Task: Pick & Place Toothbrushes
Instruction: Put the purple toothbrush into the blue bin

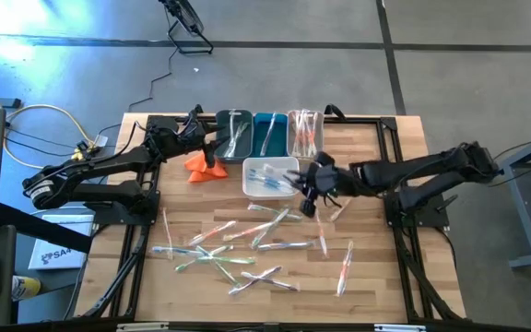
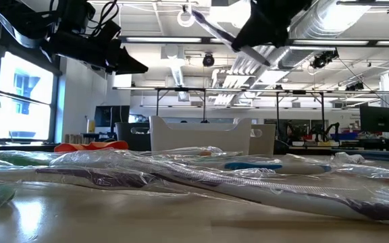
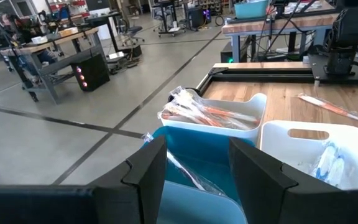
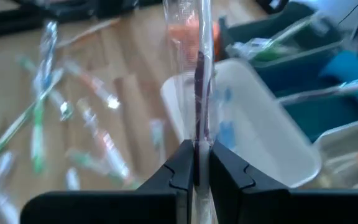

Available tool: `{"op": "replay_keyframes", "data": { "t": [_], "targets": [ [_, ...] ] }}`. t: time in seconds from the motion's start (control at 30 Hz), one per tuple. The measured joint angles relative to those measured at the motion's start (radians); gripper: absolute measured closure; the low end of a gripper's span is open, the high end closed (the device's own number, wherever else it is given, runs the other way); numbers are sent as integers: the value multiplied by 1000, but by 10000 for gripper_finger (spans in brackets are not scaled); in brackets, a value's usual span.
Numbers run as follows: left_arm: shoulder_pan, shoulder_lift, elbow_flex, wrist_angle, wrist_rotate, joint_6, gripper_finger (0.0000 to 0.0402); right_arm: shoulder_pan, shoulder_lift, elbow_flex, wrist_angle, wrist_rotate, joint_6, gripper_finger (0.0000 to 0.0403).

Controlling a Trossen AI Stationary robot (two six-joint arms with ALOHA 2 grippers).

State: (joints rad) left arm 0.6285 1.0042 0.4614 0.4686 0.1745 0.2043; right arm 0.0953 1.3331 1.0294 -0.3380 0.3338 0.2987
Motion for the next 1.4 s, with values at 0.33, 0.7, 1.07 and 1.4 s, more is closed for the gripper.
{"op": "replay_keyframes", "data": {
  "t": [0.33, 0.7, 1.07, 1.4],
  "targets": [
    [0, 0, 0, 1, 0, 6, 235, -177, 43, 1, 243, -79, -115, 378],
    [0, 0, 0, 3, -5, 8, 235, -328, 218, -1, 576, -46, -90, 378],
    [0, 0, 0, 5, -10, 8, 235, -428, 374, 18, 615, -11, 70, 378],
    [0, 0, 0, 21, -14, 8, 235, -437, 461, 222, 412, 75, 85, 378]
  ]
}}
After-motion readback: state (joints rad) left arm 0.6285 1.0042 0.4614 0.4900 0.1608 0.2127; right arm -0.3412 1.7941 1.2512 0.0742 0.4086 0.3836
